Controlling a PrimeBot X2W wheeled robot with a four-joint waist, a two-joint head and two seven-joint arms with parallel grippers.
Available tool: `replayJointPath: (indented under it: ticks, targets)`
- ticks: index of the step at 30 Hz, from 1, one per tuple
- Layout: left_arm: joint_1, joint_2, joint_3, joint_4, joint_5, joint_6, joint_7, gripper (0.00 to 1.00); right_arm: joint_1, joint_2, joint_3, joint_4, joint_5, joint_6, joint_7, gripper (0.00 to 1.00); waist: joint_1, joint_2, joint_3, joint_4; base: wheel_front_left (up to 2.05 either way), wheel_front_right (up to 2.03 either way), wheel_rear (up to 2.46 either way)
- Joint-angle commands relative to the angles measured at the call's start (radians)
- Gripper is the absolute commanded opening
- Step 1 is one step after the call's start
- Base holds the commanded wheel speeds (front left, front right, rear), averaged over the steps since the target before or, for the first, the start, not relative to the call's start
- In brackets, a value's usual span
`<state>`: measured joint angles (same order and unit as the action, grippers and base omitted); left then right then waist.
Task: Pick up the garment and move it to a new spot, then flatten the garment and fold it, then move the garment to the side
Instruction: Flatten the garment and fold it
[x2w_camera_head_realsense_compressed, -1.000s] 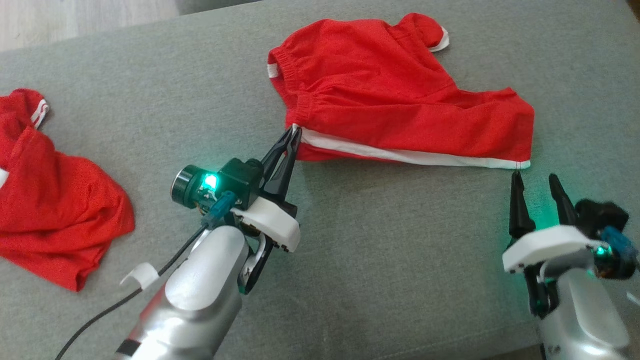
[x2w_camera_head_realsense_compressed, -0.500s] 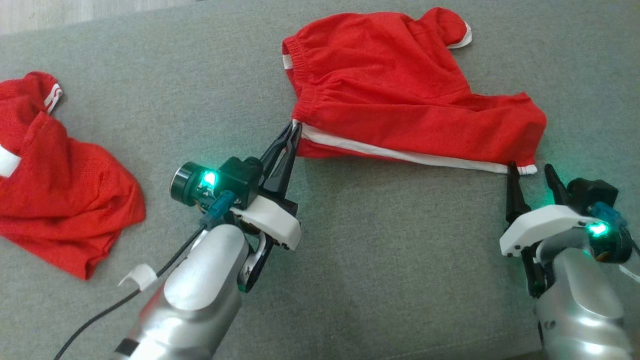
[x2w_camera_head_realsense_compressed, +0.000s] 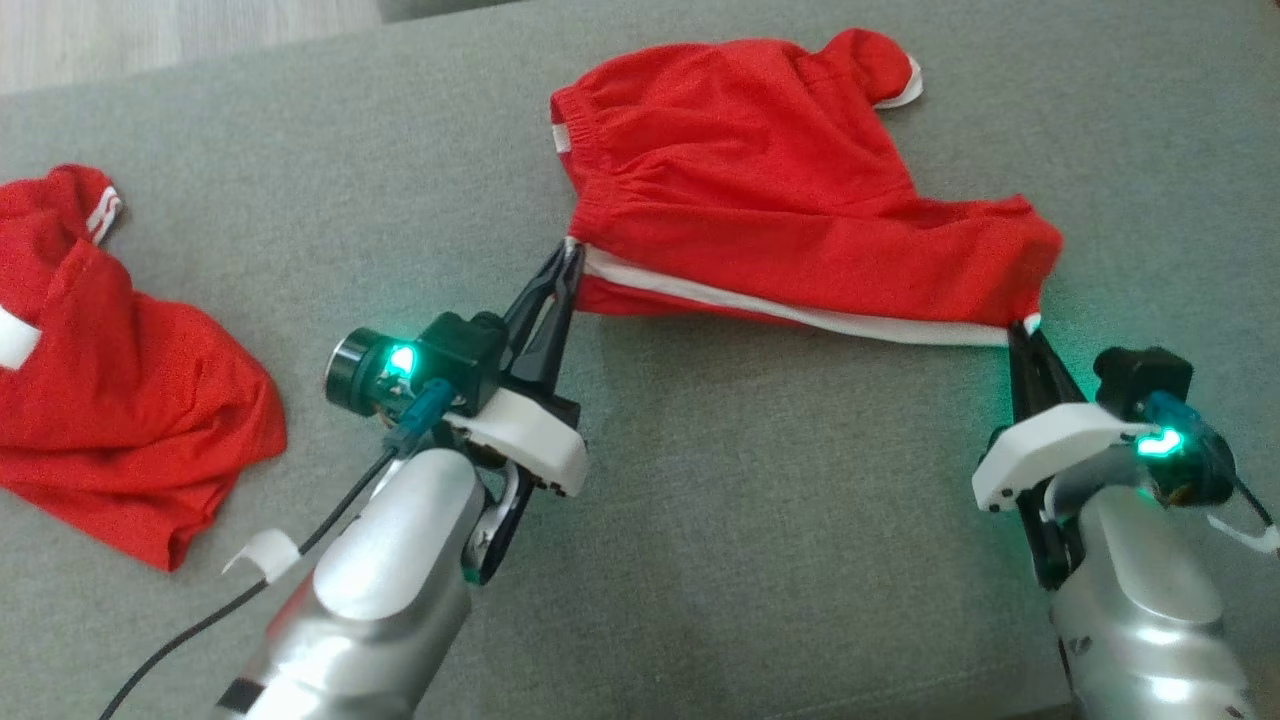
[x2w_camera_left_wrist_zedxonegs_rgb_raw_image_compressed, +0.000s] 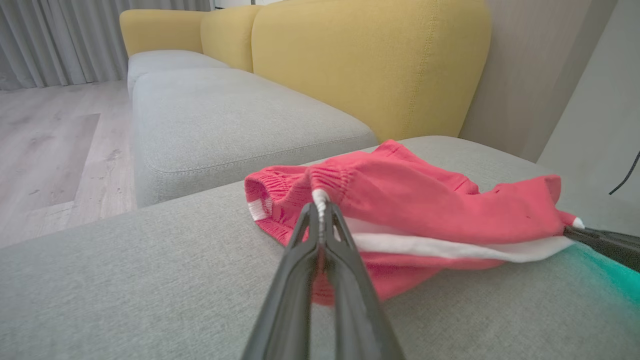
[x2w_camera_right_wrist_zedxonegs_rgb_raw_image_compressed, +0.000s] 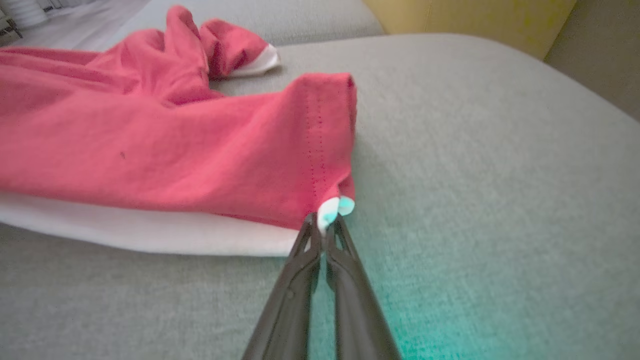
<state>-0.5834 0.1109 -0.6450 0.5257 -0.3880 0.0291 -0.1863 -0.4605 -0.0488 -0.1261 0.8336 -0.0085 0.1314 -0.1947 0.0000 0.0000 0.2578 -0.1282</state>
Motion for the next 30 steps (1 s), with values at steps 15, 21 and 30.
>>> replayJointPath:
  ticks: [15,21,30]
  targets:
    - [-0.070,0.129,0.105,-0.128,-0.030,0.016,0.016,0.00,-0.044,-0.042,0.193,-0.517,0.139,-0.001,0.140,0.00,0.0000,0.0000,-0.132,-0.023,0.00,0.00,0.00]
    - [-0.188,0.198,0.161,-0.208,-0.040,0.014,0.069,0.00,-0.168,-0.118,0.259,-0.671,0.250,-0.001,0.259,0.00,0.0000,0.0000,-0.182,-0.019,0.00,0.00,0.00]
    - [-0.186,0.235,0.179,-0.280,-0.046,0.033,0.088,0.00,-0.194,-0.194,0.310,-0.699,0.330,-0.001,0.311,0.00,0.0000,0.0000,-0.241,-0.007,0.00,0.00,0.00]
